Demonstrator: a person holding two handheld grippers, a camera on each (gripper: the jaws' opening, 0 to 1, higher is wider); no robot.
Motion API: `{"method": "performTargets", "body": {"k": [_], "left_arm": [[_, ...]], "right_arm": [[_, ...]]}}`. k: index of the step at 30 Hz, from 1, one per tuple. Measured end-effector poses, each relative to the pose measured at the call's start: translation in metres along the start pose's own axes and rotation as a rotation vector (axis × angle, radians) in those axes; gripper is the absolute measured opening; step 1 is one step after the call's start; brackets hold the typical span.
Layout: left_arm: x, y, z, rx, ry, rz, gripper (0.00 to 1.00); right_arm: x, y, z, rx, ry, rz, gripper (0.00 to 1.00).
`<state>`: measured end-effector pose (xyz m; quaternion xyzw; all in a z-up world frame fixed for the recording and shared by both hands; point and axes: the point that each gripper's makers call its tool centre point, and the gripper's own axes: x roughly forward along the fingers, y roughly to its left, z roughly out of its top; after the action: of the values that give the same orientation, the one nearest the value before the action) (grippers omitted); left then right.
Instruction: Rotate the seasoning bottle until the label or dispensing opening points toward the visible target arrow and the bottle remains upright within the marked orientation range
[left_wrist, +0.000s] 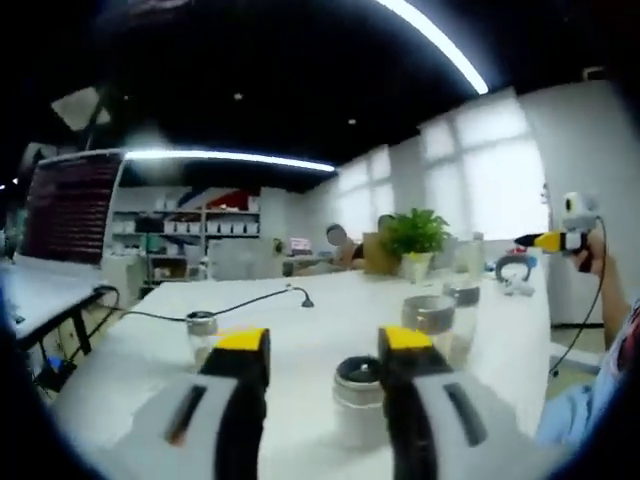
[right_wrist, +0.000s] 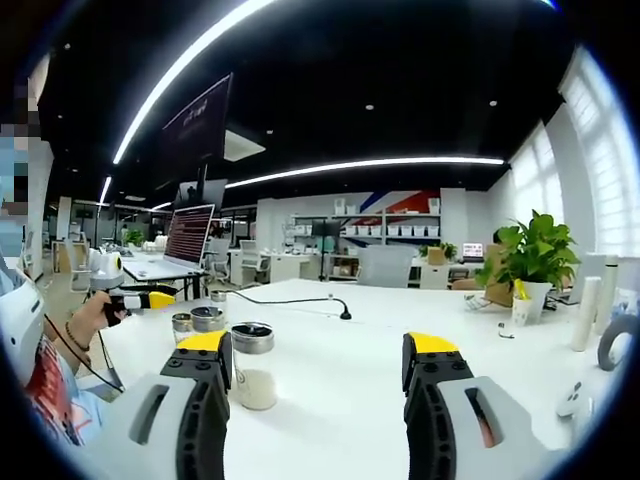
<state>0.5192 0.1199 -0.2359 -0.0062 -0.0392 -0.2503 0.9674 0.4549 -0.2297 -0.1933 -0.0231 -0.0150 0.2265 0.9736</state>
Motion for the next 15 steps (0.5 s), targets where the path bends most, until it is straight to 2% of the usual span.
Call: {"method": "performTargets", "body": {"k": [2, 5, 10, 12, 15], "left_arm": [[-0.003, 0.009, 0.003, -0.038, -0.013, 0.02, 0.48], [-0.004, 0.015, 0.006, -0.032, -0.039, 0.034, 0.48], [-0.004, 0.026, 0.002, -0.052, -0.026, 0.065, 0.48], [-0.005, 0.03, 0.002, -0.044, -0.027, 0.081, 0.48], [-0.007, 0.034, 0.001, -0.044, -0.024, 0.088, 0.48]], "right_arm": [[0.001, -0.002, -0.001, 0.004, 0.004, -0.001, 0.71], [0.002, -0.006, -0.004, 0.007, 0.012, -0.006, 0.71], [0.001, -0.006, -0.004, 0.008, 0.017, -0.006, 0.71], [0.001, -0.009, -0.002, 0.012, 0.005, -0.027, 0.71], [0.002, -0.013, -0.008, -0.007, 0.026, -0.039, 0.71]]}}
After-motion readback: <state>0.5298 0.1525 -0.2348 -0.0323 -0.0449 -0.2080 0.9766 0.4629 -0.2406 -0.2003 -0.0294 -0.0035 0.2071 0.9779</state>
